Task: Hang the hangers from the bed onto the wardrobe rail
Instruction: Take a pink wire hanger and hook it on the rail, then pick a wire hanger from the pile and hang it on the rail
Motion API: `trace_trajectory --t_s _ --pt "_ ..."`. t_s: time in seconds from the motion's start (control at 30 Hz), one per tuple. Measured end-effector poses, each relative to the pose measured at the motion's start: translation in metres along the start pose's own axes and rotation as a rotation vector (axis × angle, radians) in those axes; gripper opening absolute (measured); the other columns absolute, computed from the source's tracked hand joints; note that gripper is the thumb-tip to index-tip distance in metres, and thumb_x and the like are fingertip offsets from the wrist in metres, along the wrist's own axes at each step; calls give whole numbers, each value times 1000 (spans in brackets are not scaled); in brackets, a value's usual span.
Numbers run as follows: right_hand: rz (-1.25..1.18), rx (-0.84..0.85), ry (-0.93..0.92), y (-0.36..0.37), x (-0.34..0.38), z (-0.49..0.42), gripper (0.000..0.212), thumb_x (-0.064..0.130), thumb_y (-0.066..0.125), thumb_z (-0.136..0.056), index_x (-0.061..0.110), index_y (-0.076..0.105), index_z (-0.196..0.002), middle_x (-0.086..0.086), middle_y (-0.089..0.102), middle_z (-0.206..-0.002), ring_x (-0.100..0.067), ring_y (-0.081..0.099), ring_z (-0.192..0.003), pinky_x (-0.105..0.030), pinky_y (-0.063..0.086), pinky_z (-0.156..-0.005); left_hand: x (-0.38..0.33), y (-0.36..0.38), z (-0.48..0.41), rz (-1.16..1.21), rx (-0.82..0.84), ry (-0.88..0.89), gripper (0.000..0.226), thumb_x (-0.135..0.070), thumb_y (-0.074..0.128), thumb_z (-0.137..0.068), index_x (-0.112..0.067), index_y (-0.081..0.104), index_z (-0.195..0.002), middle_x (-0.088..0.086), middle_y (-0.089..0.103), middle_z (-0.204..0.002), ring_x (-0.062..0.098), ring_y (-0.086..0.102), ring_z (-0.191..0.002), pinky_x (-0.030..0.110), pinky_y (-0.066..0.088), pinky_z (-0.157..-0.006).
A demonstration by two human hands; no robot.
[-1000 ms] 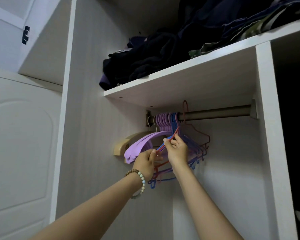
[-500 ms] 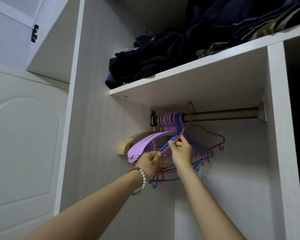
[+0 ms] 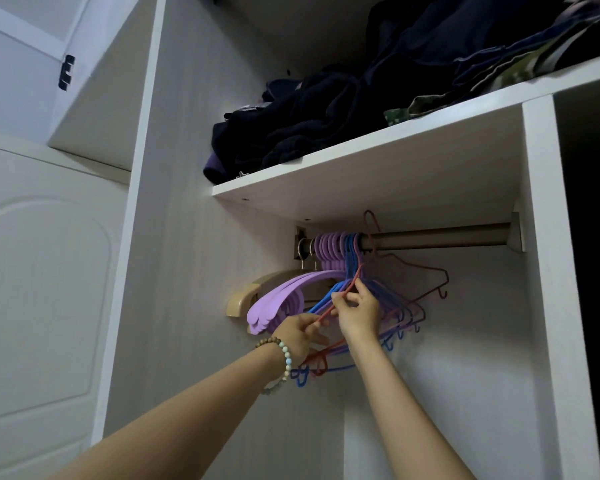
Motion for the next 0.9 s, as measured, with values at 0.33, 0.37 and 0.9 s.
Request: trace_trajectory --t_s 0.33,0.37,0.9 --pt "-160 92 159 11 -7 3 45 2 61 -86 2 49 -130 -4 60 -67 -8 58 -49 -22 52 -50 -2 -12 8 49 -10 -79 32 -20 33 -100 -5 52 -121 14 68 -100 24 66 -95 20 53 -56" --pt "-176 83 168 12 -8 7 46 3 61 -87 4 48 -131 -3 61 -68 -10 57 -52 -23 52 -52 -2 -13 10 37 -9 -83 32 -20 34 -99 -5 53 -121 17 67 -106 26 65 -99 20 53 -56" --pt "107 38 -153 44 52 107 70 27 68 -83 17 33 -143 -3 20 -153 -16 20 -142 -32 20 -116 5 -114 96 122 -29 -127 27 -30 41 -97 -15 55 -114 6 65 -102 12 65 -69 21 52 -63"
Point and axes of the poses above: each hand's wrist, its own z-axis away from the middle knuckle, its own y-axis out of the palm, x = y × z, the point moved 1 cm from there along -z, towards the middle knuckle
